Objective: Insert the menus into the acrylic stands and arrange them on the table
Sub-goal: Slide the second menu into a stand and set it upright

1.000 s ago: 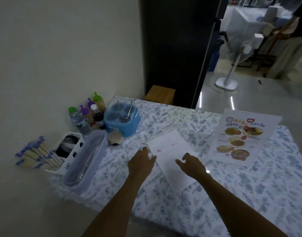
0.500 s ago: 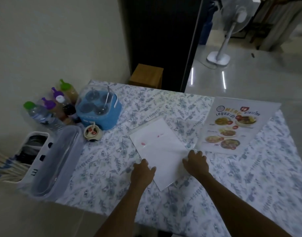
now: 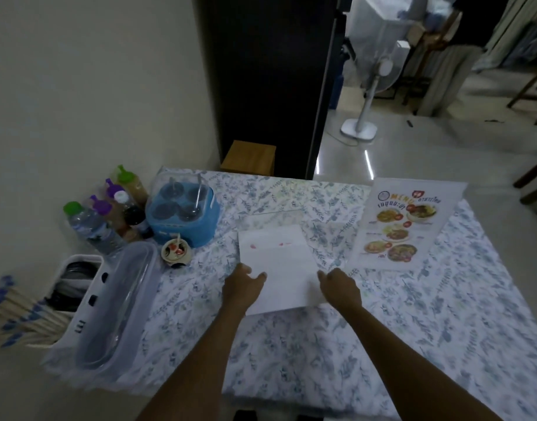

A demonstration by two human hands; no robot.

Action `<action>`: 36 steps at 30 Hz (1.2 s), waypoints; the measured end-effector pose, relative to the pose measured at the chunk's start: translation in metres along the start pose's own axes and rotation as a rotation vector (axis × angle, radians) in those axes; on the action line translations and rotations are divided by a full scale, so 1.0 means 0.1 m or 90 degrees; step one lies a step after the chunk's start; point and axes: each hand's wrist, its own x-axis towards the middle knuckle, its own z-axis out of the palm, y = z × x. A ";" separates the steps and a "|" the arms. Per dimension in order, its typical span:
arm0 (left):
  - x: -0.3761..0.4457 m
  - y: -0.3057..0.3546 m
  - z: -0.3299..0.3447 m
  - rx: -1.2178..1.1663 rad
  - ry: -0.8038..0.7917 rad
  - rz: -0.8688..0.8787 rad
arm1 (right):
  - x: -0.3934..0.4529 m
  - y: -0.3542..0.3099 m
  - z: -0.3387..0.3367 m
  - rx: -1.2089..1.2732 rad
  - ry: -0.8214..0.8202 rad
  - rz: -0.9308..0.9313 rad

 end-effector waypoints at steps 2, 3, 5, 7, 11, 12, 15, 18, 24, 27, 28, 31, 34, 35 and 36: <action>0.00 0.10 -0.17 0.025 0.008 0.038 | -0.05 -0.13 -0.12 0.007 0.030 -0.030; 0.01 0.15 -0.25 0.041 0.011 0.051 | -0.08 -0.19 -0.19 0.015 0.045 -0.040; 0.02 0.24 -0.37 0.067 0.010 0.064 | -0.13 -0.28 -0.32 0.033 0.070 -0.042; 0.03 0.31 -0.48 0.085 0.005 0.073 | -0.16 -0.34 -0.43 0.054 0.080 -0.040; 0.06 0.43 -0.70 0.083 -0.004 0.078 | -0.23 -0.39 -0.62 0.148 0.088 -0.042; 0.04 0.46 -0.77 0.075 -0.009 0.077 | -0.28 -0.41 -0.67 0.173 0.093 -0.051; -0.06 0.65 -0.96 0.033 -0.055 0.075 | -0.37 -0.50 -0.81 0.240 0.102 -0.075; -0.18 0.90 -1.14 0.042 -0.105 0.073 | -0.40 -0.59 -0.91 0.273 0.124 -0.101; -0.13 1.12 -1.39 -0.010 -0.103 0.076 | -0.40 -0.80 -1.08 0.296 0.156 -0.135; 0.02 1.12 -1.40 -0.027 -0.092 0.090 | -0.37 -0.87 -1.09 0.310 0.159 -0.139; 0.05 1.12 -1.40 -0.028 -0.094 0.097 | -0.36 -0.88 -1.09 0.318 0.160 -0.142; 0.14 1.15 -1.37 -0.014 -0.072 0.117 | -0.32 -0.93 -1.08 0.321 0.166 -0.165; 0.20 1.22 -1.35 0.013 -0.046 0.136 | -0.31 -0.99 -1.07 0.297 0.161 -0.192; 0.22 1.24 -1.35 0.011 -0.044 0.135 | -0.28 -0.99 -1.06 0.282 0.163 -0.200; 0.24 1.25 -1.34 0.011 -0.038 0.135 | -0.26 -1.00 -1.06 0.264 0.165 -0.202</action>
